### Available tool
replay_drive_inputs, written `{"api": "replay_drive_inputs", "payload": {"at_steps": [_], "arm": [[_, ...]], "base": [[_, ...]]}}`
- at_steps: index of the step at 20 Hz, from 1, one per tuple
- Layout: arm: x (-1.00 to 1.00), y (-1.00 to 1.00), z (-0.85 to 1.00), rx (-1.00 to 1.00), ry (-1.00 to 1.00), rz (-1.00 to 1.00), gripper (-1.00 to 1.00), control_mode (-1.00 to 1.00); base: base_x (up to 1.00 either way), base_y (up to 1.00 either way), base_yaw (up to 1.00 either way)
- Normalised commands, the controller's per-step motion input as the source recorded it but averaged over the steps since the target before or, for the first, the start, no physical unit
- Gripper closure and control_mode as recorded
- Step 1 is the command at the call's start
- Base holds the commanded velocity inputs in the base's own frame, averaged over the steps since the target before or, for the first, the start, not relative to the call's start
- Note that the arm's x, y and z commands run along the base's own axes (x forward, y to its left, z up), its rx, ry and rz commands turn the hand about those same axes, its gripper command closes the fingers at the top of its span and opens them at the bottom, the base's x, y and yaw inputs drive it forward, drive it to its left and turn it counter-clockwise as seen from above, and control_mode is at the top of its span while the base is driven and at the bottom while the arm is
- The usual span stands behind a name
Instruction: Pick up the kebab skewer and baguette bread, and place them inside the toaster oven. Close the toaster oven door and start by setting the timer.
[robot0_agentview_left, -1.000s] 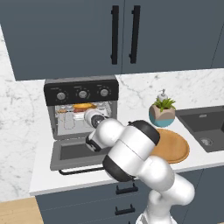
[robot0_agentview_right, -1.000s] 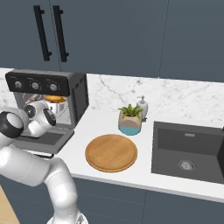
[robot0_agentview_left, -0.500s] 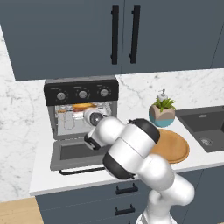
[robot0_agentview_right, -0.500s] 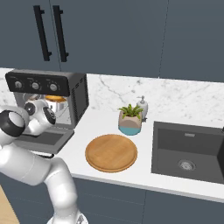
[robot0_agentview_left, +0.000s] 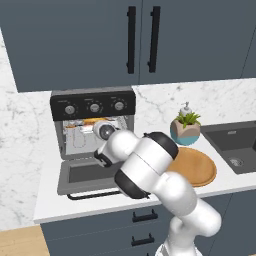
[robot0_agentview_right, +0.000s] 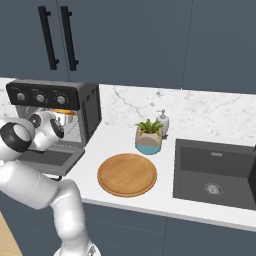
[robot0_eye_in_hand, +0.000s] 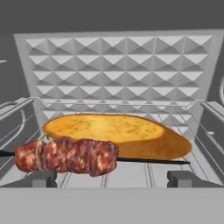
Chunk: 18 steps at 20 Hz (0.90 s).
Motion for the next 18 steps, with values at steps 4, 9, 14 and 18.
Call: {"api": "replay_drive_inputs", "payload": {"at_steps": [4, 9, 14, 18], "arm": [[-0.01, -0.01, 0.16, 0.04, -0.10, 0.00, -1.00, -1.00], [-0.06, 0.00, 0.06, 0.02, -0.04, 0.00, -1.00, -1.00], [-0.39, 0.00, 0.01, 0.01, 0.01, 0.00, -1.00, -1.00], [-0.59, 0.00, 0.23, 0.00, 0.00, 0.00, -1.00, -1.00]], "base": [[0.00, 0.00, 0.00], [0.00, 0.00, 0.00], [0.00, 0.00, 0.00], [0.00, 0.00, 0.00]]}}
